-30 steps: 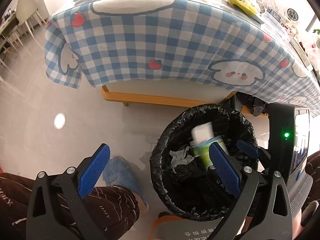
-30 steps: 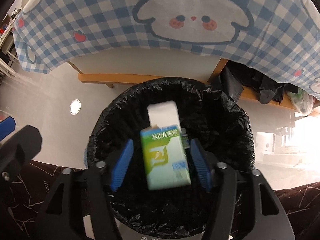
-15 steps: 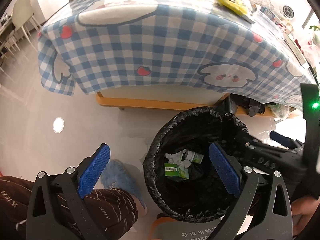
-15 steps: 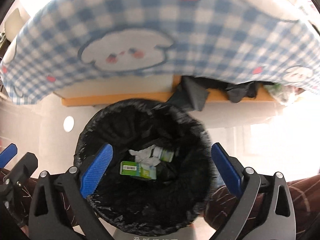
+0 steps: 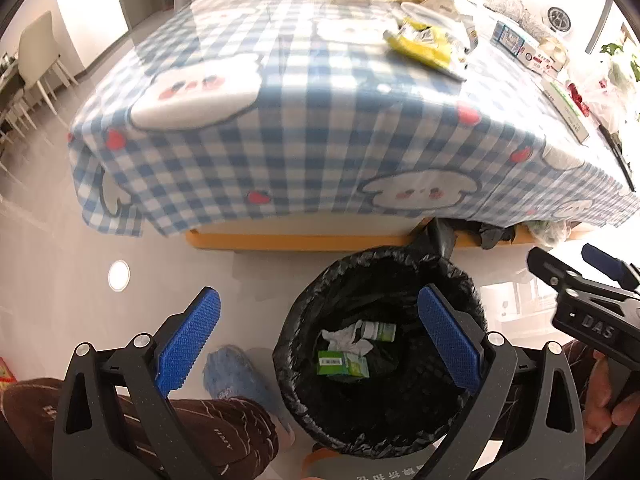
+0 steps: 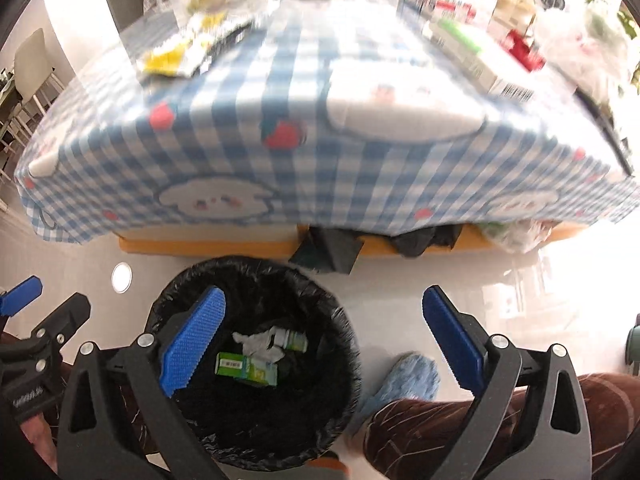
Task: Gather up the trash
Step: 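Move both tools back over the table toward the remaining trash, then grasp the yellow snack wrapper with the left tool while the right tool grasps the white Bayer medicine box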
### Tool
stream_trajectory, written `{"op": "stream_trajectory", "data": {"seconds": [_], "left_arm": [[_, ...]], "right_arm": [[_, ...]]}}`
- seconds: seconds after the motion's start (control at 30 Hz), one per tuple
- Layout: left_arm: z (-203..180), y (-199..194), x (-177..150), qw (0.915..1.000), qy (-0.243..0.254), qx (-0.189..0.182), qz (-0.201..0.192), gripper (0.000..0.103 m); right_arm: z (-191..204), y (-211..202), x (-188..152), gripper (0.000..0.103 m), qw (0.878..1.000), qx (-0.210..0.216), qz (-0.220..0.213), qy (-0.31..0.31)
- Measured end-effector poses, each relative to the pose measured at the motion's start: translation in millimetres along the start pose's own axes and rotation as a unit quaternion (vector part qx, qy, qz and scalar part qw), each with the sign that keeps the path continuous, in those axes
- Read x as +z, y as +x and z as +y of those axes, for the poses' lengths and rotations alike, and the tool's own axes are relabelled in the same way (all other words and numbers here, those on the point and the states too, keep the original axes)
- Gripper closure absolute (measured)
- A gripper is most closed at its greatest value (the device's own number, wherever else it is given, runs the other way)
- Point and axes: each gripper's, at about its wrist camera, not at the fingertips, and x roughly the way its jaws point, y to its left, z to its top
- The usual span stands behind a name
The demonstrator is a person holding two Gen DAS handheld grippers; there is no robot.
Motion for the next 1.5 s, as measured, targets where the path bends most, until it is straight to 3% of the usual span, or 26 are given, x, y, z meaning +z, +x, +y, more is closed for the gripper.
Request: {"op": "stream_trajectory", "data": {"seconds": [0.4,0.77,1.17,1.5], "left_arm": [[-26,-22,49,0.9991,0.020,-0.022,-0.029,0.006],[-38,-33,109,0.9980,0.025,-0.029,-0.050,0.006],[-66,-16,174,0.9967,0.057,-0.032,-0.047,0.006],[-73,24,193,0.9976,0.060,-0.031,-0.018,0.006]], "right_arm": [[-34,-50,39,0.008,0.997,-0.023,-0.073,-0.007],[-66,-68,91,0.008,0.994,-0.037,-0.103,-0.001],[-93,-38,160,0.008,0.995,-0.041,-0.094,0.009],[-118,9,159,0.012,0.998,-0.018,-0.055,0.027]]}}
